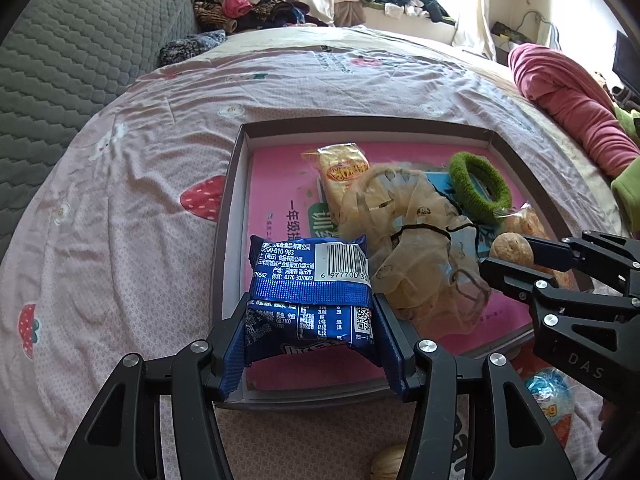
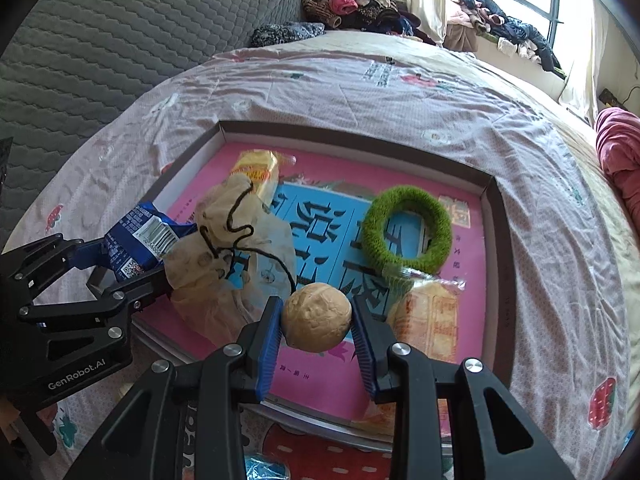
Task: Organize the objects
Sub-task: 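Lower the blue packet and walnut with both tools toward the book in the tray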
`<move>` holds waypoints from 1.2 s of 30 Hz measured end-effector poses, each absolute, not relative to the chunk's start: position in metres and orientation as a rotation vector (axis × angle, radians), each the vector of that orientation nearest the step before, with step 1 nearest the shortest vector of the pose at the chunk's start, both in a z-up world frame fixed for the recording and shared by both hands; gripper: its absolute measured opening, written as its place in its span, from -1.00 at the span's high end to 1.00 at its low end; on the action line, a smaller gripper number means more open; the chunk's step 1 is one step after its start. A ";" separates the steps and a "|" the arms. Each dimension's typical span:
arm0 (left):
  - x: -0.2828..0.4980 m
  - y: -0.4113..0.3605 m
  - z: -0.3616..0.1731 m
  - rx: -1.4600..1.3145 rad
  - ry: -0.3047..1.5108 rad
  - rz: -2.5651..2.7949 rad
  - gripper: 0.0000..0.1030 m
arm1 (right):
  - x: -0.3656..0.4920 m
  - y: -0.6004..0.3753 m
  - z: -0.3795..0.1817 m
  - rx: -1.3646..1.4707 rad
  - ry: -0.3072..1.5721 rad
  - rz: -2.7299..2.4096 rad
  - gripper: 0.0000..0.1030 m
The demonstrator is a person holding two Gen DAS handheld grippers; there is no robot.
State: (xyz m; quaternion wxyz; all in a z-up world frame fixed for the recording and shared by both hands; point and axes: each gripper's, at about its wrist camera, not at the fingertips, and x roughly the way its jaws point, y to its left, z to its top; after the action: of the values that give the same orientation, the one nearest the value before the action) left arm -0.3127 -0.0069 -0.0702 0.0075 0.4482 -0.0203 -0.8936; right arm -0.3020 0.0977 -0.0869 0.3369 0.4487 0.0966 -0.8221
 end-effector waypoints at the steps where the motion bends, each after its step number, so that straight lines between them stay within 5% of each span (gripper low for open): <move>1: -0.313 -0.007 -0.071 1.405 -0.061 -2.793 -0.13 | -0.302 0.098 -0.089 1.175 0.252 -2.139 0.33; 36: -0.313 -0.008 -0.081 1.463 -0.023 -2.772 -0.36 | -0.306 0.096 -0.103 1.227 0.278 -2.128 0.21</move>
State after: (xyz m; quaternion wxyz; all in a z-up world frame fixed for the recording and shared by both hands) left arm -0.3133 -0.0076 -0.0812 0.0034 0.4666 -0.0074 -0.8844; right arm -0.3056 0.0963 -0.1026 0.3285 0.4690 0.1060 -0.8130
